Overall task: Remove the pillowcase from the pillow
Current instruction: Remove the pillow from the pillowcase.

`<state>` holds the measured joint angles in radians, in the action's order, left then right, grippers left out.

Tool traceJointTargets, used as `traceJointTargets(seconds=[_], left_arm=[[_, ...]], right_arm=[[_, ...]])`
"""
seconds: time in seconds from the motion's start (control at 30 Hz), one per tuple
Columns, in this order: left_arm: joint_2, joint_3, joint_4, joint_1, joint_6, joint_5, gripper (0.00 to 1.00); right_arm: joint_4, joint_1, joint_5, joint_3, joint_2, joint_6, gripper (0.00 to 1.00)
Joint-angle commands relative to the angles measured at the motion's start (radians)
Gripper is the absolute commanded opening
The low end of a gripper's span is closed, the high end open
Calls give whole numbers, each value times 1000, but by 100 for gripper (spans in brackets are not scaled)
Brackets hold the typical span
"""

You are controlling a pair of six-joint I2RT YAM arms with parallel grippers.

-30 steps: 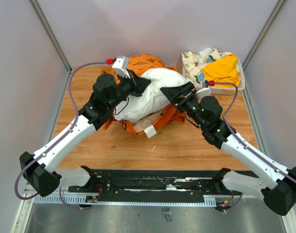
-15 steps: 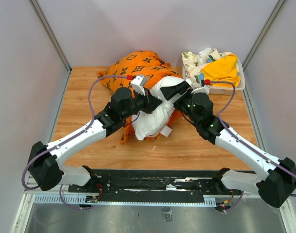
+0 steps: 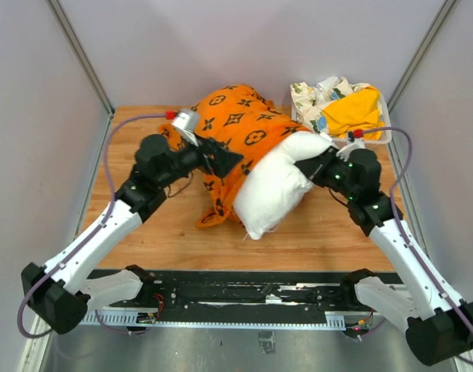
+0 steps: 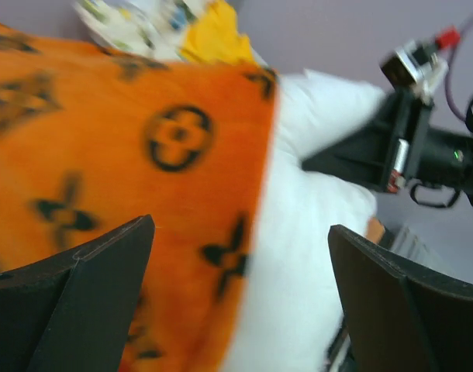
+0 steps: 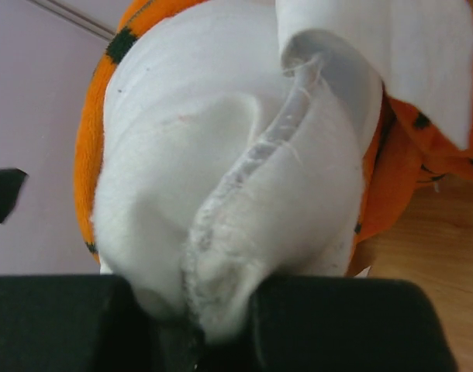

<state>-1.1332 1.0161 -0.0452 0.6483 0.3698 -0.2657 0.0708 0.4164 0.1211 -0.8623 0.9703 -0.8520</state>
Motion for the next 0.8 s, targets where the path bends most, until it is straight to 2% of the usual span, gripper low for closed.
traceJointTargets(seconds=[0.0,0.07,0.13,0.27,0.43,0.53,0.57,0.63,0.67,0.73,0.77], left_arm=[[91,-1,-44,-217,86,-88,99],[52,14,-47,-299,118,-100,99],[-39,52,-28,-325,102,-72,99],[-259,170,8,-328,38,22,99],[-526,300,-33,-327,0,-35,100],[-647,348,-26,-327,-10,-24,100],[-673,348,-30,-328,-10,-9,96],[-703,331,-48,-326,-5,20,81],[-705,315,-64,-326,1,42,69],[-691,277,-94,-328,13,94,35],[-678,253,-107,-329,19,127,24]], right_arm=[[78,-225,423,36,-113,81,1],[131,-256,526,30,-119,106,1],[201,-264,574,16,-119,145,1],[217,-266,613,16,-125,155,1],[139,-265,653,51,-113,104,1],[127,-265,673,58,-99,98,1],[126,-266,676,58,-96,98,1],[124,-266,678,57,-94,102,1],[124,-266,677,54,-93,107,1],[124,-267,676,50,-90,112,1],[124,-270,678,45,-88,116,1]])
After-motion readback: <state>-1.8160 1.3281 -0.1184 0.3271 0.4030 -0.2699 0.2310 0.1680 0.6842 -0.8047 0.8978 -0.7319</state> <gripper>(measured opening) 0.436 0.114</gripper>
